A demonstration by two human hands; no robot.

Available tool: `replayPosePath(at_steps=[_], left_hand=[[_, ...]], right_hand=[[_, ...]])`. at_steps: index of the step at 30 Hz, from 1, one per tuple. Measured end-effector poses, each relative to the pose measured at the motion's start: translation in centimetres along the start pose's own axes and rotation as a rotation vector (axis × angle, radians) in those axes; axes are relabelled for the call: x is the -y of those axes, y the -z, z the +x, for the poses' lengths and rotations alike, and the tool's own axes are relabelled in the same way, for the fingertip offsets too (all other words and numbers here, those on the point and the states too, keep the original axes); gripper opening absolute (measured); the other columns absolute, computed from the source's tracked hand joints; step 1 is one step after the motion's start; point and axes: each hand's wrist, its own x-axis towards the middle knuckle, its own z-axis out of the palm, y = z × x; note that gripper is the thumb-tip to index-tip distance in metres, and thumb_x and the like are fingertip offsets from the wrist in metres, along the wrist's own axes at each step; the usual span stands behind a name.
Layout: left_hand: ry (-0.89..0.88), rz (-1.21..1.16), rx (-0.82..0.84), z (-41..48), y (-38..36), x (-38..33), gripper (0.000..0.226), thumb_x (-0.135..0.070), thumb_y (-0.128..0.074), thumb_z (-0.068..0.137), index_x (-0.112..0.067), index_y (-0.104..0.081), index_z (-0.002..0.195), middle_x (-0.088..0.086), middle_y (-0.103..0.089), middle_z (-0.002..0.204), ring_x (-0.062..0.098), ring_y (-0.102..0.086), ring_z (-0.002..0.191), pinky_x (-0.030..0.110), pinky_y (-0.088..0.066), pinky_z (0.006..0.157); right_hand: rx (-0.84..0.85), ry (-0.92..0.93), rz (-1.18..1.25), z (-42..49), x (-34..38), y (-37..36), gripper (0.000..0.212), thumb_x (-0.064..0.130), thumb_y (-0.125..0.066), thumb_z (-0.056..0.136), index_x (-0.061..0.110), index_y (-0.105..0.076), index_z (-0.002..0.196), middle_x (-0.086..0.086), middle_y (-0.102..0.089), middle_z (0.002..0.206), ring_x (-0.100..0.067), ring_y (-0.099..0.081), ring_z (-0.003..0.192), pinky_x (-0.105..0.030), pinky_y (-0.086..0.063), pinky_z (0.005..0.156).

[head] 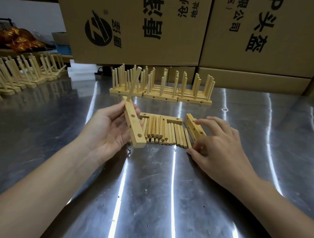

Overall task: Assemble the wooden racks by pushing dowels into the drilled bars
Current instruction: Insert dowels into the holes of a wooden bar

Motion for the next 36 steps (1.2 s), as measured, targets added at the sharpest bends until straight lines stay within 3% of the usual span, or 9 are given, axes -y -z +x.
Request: replayPosePath(at_steps=[5, 9, 12, 15, 18, 23, 28, 32, 36], left_hand=[[0.000, 0.003, 0.005, 0.0, 0.1, -0.1, 0.028, -0.025, -0.061, 0.105, -0.006, -0.076, 0.120, 0.007, -0.075, 0.096, 0.017, -0.075, 0.077, 0.031, -0.065, 0.063], [0.030, 0.026, 0.022, -0.1, -0.1, 0.4, 0.028, -0.024, -0.061, 0.105, -0.006, -0.075, 0.121, 0.008, -0.074, 0.098, 0.017, -0.073, 0.080, 0.031, -0.064, 0.063], [0.050, 0.063, 0.042, -0.2, -0.4, 0.9, 0.028, -0.024, -0.059, 0.106, -0.006, -0.076, 0.119, 0.008, -0.074, 0.100, 0.019, -0.074, 0.081, 0.032, -0.065, 0.064], [0.048, 0.089, 0.055, -0.3, -0.7, 1.2, 0.028, -0.025, -0.060, 0.106, -0.006, -0.077, 0.118, 0.009, -0.075, 0.100, 0.020, -0.075, 0.081, 0.033, -0.064, 0.062], [0.050, 0.077, 0.075, -0.4, -1.0, 1.3, 0.029, -0.025, -0.059, 0.106, -0.005, -0.078, 0.116, 0.010, -0.076, 0.102, 0.023, -0.076, 0.084, 0.033, -0.064, 0.061], [0.045, 0.018, 0.147, -0.6, -1.3, 1.4, 0.030, -0.021, -0.057, 0.107, -0.001, -0.073, 0.123, 0.015, -0.077, 0.116, 0.027, -0.077, 0.111, 0.037, -0.066, 0.066], [0.023, 0.035, 0.173, -0.7, -1.4, 1.4, 0.031, -0.020, -0.056, 0.108, 0.001, -0.071, 0.127, 0.016, -0.075, 0.121, 0.031, -0.076, 0.113, 0.037, -0.066, 0.066], [-0.030, 0.136, 0.211, -0.9, -1.5, 1.4, 0.030, -0.018, -0.054, 0.109, 0.001, -0.070, 0.126, 0.017, -0.075, 0.120, 0.033, -0.076, 0.112, 0.038, -0.066, 0.068], [-0.020, 0.238, 0.309, -1.4, -1.9, 2.2, 0.034, -0.021, -0.060, 0.102, 0.000, -0.069, 0.127, 0.019, -0.076, 0.121, 0.034, -0.076, 0.114, 0.045, -0.068, 0.075]], right_hand=[[-0.253, -0.069, 0.063, -0.2, 0.3, 1.5, 0.011, 0.034, -0.079, 0.087, 0.025, -0.076, 0.081, 0.006, -0.066, 0.133, -0.019, -0.047, 0.132, -0.032, -0.027, 0.098], [-0.403, -0.114, 0.425, -0.4, 0.5, 3.0, 0.006, 0.028, -0.075, 0.089, 0.026, -0.074, 0.095, 0.012, -0.073, 0.108, -0.010, -0.062, 0.107, -0.034, -0.045, 0.091], [-0.390, -0.131, 0.728, -0.7, 1.0, 3.8, 0.008, 0.029, -0.075, 0.090, 0.028, -0.077, 0.098, 0.017, -0.076, 0.103, -0.008, -0.068, 0.107, -0.035, -0.052, 0.092], [-0.382, -0.126, 0.842, -0.8, 1.3, 4.1, 0.011, 0.023, -0.078, 0.090, 0.028, -0.078, 0.100, 0.015, -0.077, 0.104, -0.012, -0.071, 0.106, -0.045, -0.056, 0.095], [-0.371, -0.115, 0.890, -0.7, 1.4, 4.2, 0.015, 0.018, -0.079, 0.090, 0.028, -0.077, 0.101, 0.012, -0.078, 0.105, -0.014, -0.072, 0.104, -0.052, -0.056, 0.095], [-0.367, -0.093, 0.902, -0.8, 1.1, 3.8, 0.015, 0.020, -0.078, 0.090, 0.028, -0.078, 0.103, 0.008, -0.079, 0.105, -0.019, -0.073, 0.104, -0.057, -0.056, 0.093], [-0.355, -0.070, 0.901, -0.7, 0.8, 3.6, 0.016, 0.016, -0.079, 0.091, 0.025, -0.077, 0.104, 0.005, -0.079, 0.103, -0.020, -0.073, 0.103, -0.058, -0.056, 0.092], [-0.300, -0.018, 0.916, -0.8, 0.9, 3.4, 0.015, 0.007, -0.072, 0.094, 0.020, -0.068, 0.099, 0.002, -0.078, 0.091, -0.020, -0.075, 0.091, -0.046, -0.058, 0.083], [-0.123, 0.025, 0.753, -1.1, 1.9, 2.6, 0.009, 0.020, -0.063, 0.099, 0.029, -0.062, 0.100, 0.000, -0.064, 0.072, -0.015, -0.056, 0.063, -0.029, -0.045, 0.054]])
